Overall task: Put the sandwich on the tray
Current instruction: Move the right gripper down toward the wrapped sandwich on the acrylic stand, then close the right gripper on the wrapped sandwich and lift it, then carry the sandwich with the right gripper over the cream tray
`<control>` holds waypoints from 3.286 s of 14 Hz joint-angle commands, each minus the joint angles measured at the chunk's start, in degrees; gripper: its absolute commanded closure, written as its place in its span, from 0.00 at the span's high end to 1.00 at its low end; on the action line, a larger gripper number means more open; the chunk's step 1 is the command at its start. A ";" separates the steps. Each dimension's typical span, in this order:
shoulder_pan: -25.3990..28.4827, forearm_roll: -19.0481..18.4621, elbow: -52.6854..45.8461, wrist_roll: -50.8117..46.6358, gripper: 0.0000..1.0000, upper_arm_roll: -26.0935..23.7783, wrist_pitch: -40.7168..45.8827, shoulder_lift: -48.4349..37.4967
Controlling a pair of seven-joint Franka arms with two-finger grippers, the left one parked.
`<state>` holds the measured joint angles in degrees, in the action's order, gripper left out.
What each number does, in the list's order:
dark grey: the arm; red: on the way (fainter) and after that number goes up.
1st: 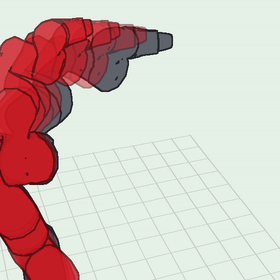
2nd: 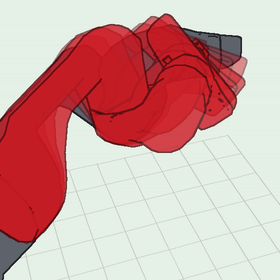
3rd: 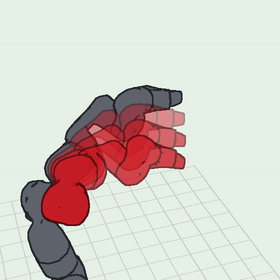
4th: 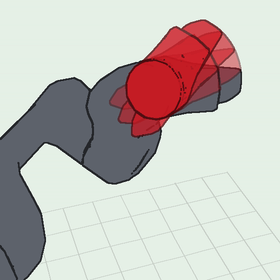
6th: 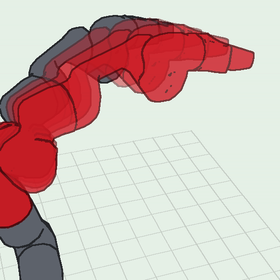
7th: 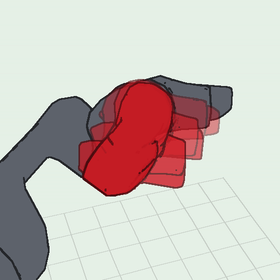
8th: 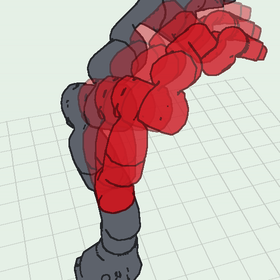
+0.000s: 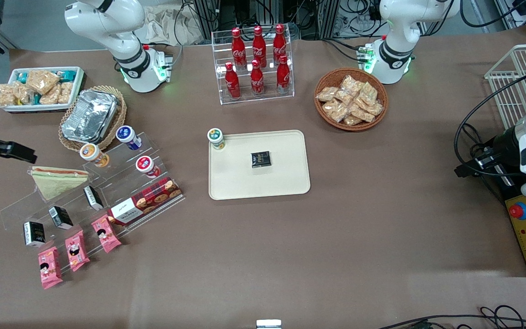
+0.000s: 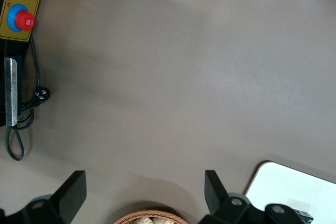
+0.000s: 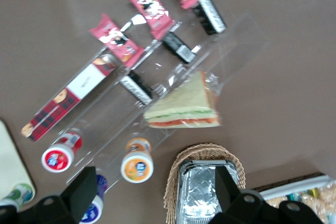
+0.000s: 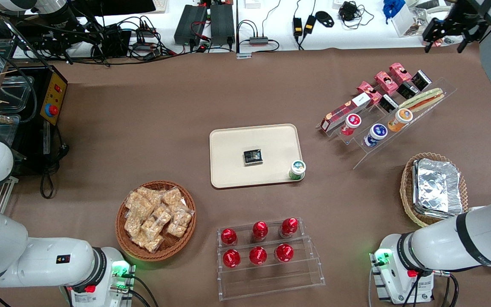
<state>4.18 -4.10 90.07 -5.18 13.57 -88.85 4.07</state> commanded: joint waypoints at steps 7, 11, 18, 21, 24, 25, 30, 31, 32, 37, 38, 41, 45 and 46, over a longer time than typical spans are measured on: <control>-8.39 7.78 4.14 -26.42 1.00 0.23 0.08 -0.74; -10.86 9.20 11.51 -36.13 1.00 0.49 -8.59 -0.56; -10.51 9.20 23.74 -38.92 1.00 0.05 -25.13 -0.65; -8.57 9.11 26.11 -43.33 1.00 -0.30 -27.51 -1.00; -8.57 9.11 29.45 -43.43 1.00 -0.39 -31.46 -1.61; -8.57 9.11 30.51 -43.42 1.00 -0.39 -32.78 -1.79; -8.66 9.11 31.92 -43.42 1.00 -0.30 -36.12 -0.65; -8.66 8.85 32.10 -43.42 0.99 -0.30 -36.74 -0.30; -8.66 8.50 32.10 -43.34 0.95 -0.30 -37.36 0.14; -8.83 4.81 32.10 -39.48 0.03 -0.30 -38.06 1.28; -9.18 4.81 32.10 -38.16 0.00 -0.30 -38.15 1.29; -9.27 4.63 31.49 -34.04 0.00 -0.13 -38.07 0.76; -9.62 4.63 29.12 -21.22 0.00 0.31 -35.53 -2.92; -9.80 4.63 28.07 -17.62 0.00 0.31 -33.43 -3.98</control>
<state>-5.11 1.16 119.79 -28.83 13.80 -125.88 3.12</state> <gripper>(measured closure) 0.652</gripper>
